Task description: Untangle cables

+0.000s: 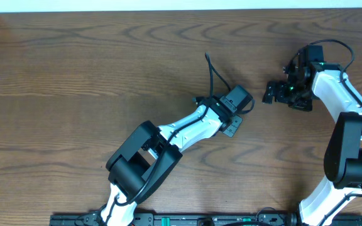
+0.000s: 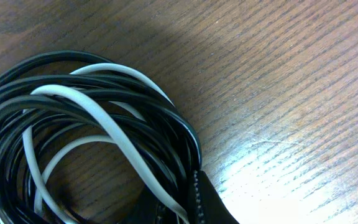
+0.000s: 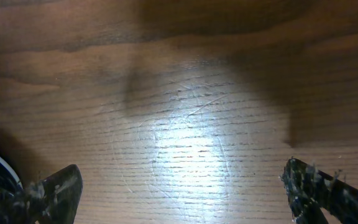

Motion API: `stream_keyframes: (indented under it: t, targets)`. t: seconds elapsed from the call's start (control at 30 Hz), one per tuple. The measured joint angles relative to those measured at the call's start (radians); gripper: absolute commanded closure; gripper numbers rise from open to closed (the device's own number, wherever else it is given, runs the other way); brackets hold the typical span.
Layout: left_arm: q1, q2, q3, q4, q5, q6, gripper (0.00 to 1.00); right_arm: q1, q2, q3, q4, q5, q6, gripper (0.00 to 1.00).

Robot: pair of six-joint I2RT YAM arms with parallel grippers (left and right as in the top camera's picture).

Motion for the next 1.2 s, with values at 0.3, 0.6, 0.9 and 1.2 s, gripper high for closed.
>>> stream_keyframes:
  t: [0.3, 0.6, 0.9, 1.2]
  targets:
    - [0.076, -0.050, 0.049, -0.121, 0.092, -0.001, 0.93, -0.003, 0.000, 0.000, 0.011, -0.245, -0.107, 0.01]
    - [0.410, -0.220, 0.083, -0.107, 0.659, -0.002, 0.93, -0.029, 0.000, 0.000, 0.039, -0.716, -0.213, 0.10]
    - [0.611, -0.212, 0.083, -0.010, 1.161, -0.009, 0.93, -0.035, 0.000, -0.002, 0.207, -1.096, -0.167, 0.23]
    - [0.601, -0.212, 0.083, 0.024, 1.329, 0.003, 0.93, 0.006, 0.000, -0.004, 0.461, -1.203, 0.155, 0.38]
